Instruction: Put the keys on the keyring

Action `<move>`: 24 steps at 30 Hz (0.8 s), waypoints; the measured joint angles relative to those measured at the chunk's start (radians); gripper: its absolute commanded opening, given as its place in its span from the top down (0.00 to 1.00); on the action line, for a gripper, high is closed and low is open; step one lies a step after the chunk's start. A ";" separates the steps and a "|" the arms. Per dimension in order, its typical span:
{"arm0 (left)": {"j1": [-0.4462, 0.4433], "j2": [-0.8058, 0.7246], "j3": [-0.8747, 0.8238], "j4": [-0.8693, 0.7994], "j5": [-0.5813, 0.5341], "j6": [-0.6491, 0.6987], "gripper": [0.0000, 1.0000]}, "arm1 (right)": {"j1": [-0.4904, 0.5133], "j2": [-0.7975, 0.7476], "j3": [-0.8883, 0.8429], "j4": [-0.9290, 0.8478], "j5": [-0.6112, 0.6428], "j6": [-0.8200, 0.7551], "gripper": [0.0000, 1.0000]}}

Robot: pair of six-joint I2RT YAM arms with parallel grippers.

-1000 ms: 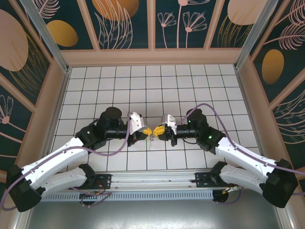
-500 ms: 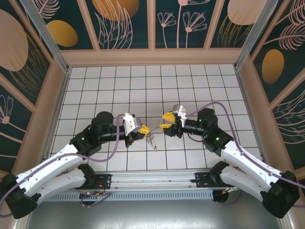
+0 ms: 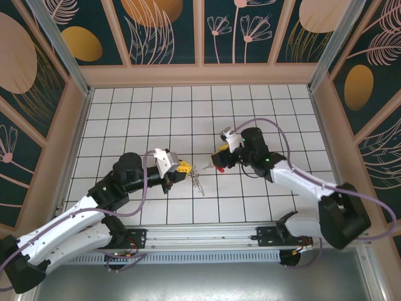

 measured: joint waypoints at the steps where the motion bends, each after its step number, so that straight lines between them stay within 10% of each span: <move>1: 0.000 -0.004 -0.005 -0.003 -0.016 -0.005 1.00 | -0.002 0.040 0.020 -0.021 0.008 -0.001 0.42; 24: 0.000 0.015 -0.030 -0.044 -0.141 -0.084 1.00 | -0.057 0.424 0.218 -0.232 0.024 -0.011 0.56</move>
